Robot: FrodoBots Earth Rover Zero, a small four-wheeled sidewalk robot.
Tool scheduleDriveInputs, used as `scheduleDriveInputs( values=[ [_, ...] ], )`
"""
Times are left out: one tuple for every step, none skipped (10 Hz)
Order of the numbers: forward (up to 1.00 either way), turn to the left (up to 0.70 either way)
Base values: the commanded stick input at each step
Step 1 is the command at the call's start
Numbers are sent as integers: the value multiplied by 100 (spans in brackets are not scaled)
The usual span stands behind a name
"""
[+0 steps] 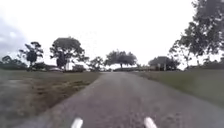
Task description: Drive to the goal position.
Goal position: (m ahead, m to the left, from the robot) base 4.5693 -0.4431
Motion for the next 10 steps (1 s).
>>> scheduleDriveInputs(
  values=[
    [100, -13],
    [100, -9],
    [100, -6],
    [100, -2],
    [100, 0],
    [100, 0],
    [100, 0],
    [100, 0],
    [100, 0],
    [100, 0]
  ],
)
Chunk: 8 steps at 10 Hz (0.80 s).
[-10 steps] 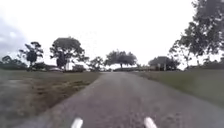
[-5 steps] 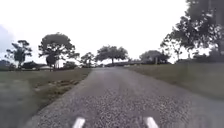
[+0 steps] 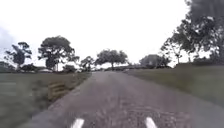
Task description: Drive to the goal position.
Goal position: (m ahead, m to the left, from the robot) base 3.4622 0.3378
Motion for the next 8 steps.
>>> scheduleDriveInputs(
  values=[
    [100, 0],
    [100, 0],
    [100, 0],
    [100, 0],
    [100, 0],
    [100, 0],
    [100, 0],
    [100, 0]
  ],
)
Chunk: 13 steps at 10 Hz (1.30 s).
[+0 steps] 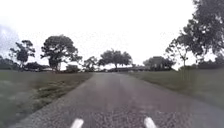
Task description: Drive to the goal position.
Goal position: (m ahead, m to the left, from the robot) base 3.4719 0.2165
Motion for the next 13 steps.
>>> scheduleDriveInputs(
  values=[
    [100, 0],
    [100, 0],
    [100, 0],
    [100, 0],
    [100, 2],
    [100, 31],
    [100, 40],
    [100, 40],
    [100, 40],
    [100, 40],
    [100, 40],
    [100, 40],
    [100, 8]
  ],
)
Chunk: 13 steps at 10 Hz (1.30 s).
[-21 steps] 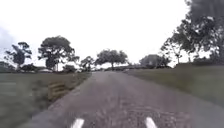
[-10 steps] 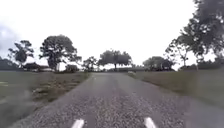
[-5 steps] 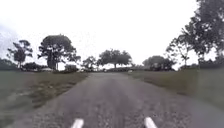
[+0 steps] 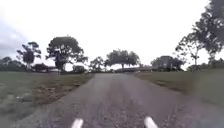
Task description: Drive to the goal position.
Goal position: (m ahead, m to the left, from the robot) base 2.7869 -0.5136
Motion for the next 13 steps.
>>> scheduleDriveInputs(
  values=[
    [100, 0],
    [100, 0],
    [100, 0],
    [100, 0],
    [100, 0],
    [100, 0],
    [100, 0],
    [100, 0],
    [100, 0],
    [100, 0],
    [100, 0],
    [100, 0],
    [100, 0]
  ],
)
